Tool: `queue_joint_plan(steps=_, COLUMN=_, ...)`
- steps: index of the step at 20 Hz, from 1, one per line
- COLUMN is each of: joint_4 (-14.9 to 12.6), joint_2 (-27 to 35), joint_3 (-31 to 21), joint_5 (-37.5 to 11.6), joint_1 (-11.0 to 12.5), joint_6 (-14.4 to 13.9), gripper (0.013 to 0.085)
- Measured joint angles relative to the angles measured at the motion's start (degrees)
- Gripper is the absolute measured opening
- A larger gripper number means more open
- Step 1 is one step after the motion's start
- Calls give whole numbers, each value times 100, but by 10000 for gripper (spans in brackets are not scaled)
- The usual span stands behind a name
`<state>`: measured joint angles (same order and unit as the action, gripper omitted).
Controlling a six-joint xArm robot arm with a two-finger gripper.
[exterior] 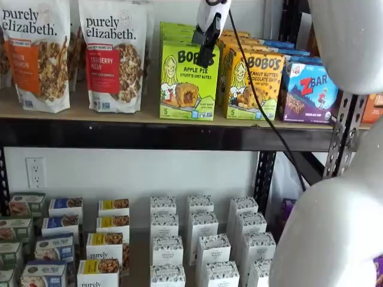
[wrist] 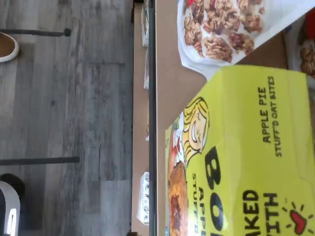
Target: Pick the green box on the top shelf, the fourth from the left
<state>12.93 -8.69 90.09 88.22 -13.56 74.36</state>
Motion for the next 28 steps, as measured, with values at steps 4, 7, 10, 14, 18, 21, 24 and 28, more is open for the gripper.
queue_joint_plan(steps=4, joint_4=-31, joint_2=-32, joint_3=-101, joint_5=-88, joint_1=-47, joint_6=-30, gripper=850)
queue_joint_plan(steps=7, joint_4=-86, joint_2=-53, joint_3=-169, joint_5=-136, joint_1=-77, joint_6=-45, gripper=850)
queue_joint_plan(steps=10, joint_4=-128, joint_2=-45, joint_3=-192, joint_5=-112, joint_1=-89, joint_6=-49, gripper=850)
queue_joint_plan(steps=14, joint_4=-186, joint_2=-72, joint_3=-267, joint_5=-163, joint_1=-108, joint_6=-53, gripper=850)
queue_joint_plan(steps=18, joint_4=-213, joint_2=-107, joint_3=-358, joint_5=-235, joint_1=-122, joint_6=-56, gripper=850)
queue_joint_plan(steps=21, joint_4=-204, joint_2=-128, joint_3=-412, joint_5=-276, joint_1=-126, joint_6=-56, gripper=850)
queue_joint_plan(steps=24, joint_4=-188, joint_2=-147, joint_3=-456, joint_5=-318, joint_1=-129, joint_6=-55, gripper=850)
queue_joint_plan(steps=28, joint_4=-152, joint_2=-162, joint_3=-486, joint_5=-345, joint_1=-122, joint_6=-47, gripper=810)
